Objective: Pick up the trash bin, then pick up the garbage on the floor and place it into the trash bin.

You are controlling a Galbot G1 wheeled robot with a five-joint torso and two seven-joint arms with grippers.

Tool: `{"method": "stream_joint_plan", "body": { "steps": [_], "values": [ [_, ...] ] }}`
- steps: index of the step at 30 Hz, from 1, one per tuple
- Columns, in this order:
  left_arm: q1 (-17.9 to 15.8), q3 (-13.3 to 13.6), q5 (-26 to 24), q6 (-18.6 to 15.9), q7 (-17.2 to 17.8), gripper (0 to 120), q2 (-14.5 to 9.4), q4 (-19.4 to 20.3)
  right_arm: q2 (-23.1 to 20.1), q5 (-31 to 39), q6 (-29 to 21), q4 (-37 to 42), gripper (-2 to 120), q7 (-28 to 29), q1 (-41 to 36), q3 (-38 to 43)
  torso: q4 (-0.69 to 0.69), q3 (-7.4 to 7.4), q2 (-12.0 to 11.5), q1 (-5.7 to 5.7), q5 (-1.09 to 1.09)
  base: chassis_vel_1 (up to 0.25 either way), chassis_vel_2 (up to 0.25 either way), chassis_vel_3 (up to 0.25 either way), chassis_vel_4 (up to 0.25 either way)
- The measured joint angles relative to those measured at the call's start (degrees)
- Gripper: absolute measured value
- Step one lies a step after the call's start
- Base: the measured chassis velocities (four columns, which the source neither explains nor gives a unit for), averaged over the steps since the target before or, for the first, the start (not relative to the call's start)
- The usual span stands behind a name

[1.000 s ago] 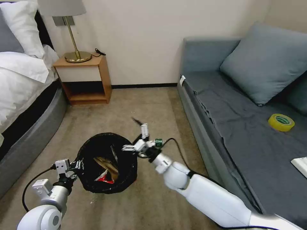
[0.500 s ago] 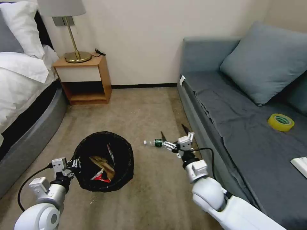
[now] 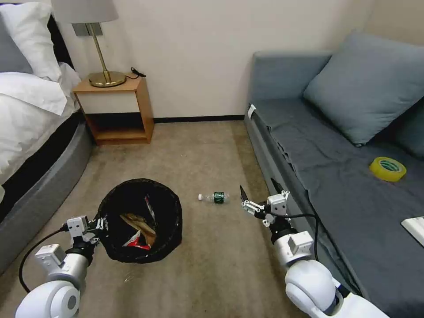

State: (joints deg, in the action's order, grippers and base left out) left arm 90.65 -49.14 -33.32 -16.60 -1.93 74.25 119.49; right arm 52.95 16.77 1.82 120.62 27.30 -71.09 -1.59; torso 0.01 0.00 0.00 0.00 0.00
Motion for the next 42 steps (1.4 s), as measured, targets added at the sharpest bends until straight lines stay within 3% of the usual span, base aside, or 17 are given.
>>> {"method": "stream_joint_plan", "body": {
  "steps": [16, 31, 42],
  "values": [
    [0.0, -2.0, -2.8, -0.1, -0.1, 4, -0.4, -0.2, 0.3, -4.6, -1.8, 0.0, 100, -0.6, -1.5, -0.5, -0.01, 0.00, 0.0, 0.00, 0.00, 0.000, 0.000, 0.000, 0.000],
    [1.3, -2.5, -2.0, -0.1, 0.5, 4, 0.9, 0.2, 0.4, -6.9, -1.6, 0.4, 100, -2.8, -2.8, -0.4, 0.00, 0.00, 0.0, 0.00, 0.00, 0.000, 0.000, 0.000, 0.000],
    [1.2, -3.2, -2.4, -0.4, 0.7, 4, 0.6, 0.9, 0.4, -7.5, -1.3, 0.3, 100, -4.0, -2.9, -0.7, -0.01, 0.00, 0.0, 0.00, 0.00, 0.000, 0.000, 0.000, 0.000]
  ]
}}
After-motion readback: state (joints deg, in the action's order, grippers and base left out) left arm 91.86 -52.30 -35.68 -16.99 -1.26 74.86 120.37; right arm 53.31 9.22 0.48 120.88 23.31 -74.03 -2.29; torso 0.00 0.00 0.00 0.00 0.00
